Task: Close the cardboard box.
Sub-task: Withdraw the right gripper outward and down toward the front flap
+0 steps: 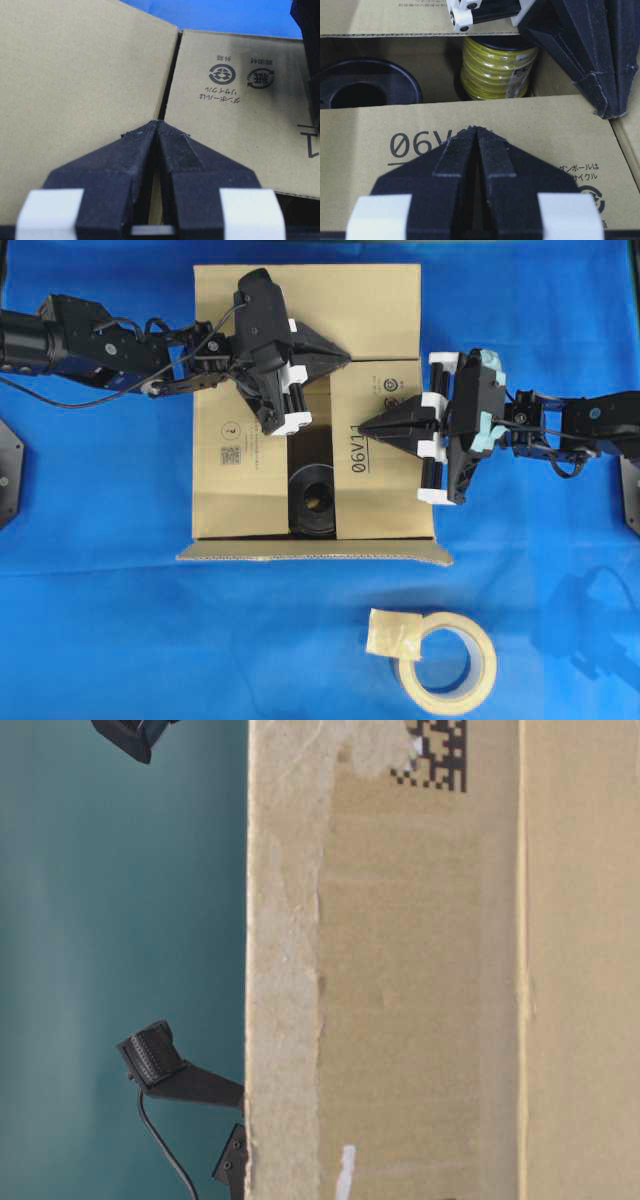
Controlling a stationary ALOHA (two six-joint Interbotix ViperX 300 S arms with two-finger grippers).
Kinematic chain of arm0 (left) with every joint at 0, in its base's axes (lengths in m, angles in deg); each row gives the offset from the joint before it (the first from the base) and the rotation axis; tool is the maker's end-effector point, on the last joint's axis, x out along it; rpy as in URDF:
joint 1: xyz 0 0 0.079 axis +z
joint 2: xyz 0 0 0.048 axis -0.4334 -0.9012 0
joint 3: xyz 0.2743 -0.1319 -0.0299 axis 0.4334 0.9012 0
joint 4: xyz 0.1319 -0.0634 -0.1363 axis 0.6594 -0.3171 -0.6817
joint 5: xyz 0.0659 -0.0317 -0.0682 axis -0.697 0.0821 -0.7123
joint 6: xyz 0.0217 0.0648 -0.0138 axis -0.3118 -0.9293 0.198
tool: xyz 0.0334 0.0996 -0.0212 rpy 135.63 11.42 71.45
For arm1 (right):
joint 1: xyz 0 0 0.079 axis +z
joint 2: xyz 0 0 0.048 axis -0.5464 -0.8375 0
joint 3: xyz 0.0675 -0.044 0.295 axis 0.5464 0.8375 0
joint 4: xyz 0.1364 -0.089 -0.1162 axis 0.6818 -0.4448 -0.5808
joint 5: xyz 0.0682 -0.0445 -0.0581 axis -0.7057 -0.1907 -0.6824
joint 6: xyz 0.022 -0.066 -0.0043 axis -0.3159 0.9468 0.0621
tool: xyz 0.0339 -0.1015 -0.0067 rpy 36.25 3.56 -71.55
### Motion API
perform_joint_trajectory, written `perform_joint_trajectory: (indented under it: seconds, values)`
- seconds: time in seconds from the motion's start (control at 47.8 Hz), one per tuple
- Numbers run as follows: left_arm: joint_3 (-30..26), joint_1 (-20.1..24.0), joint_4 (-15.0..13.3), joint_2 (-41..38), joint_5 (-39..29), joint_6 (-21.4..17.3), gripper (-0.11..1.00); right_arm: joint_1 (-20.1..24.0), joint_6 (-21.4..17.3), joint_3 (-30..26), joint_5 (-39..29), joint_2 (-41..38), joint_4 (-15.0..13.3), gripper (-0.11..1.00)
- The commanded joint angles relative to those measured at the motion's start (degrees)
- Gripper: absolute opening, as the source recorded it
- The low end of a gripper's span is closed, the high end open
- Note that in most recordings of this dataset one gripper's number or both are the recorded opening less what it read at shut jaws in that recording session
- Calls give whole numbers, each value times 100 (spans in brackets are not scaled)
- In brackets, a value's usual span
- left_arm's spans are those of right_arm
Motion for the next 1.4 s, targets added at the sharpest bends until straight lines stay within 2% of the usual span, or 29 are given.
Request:
perform_joint_trajectory:
  seconds: [0.0,0.188,0.377,0.586,0.733,0.942,1.047,1.382]
  values:
    - [-62,18,-9,62,35,9,0,-9,-9,-70,44,53,18,0]
    - [-53,18,-9,62,35,9,0,53,-18,-114,-185,343,18,0]
    - [-35,18,-9,62,26,9,0,308,-9,-167,-729,1195,9,0]
    - [-18,18,0,53,35,18,0,853,-18,-132,-835,1925,18,0]
    - [9,18,-9,62,35,18,0,1485,-18,-105,-773,2171,18,0]
    - [62,18,-9,70,35,44,0,2435,-9,-88,-580,2118,9,0]
    - [62,18,-9,70,26,53,0,2769,0,-79,-598,1969,9,0]
    - [70,9,-9,79,26,70,0,2883,-9,105,-536,1213,70,0]
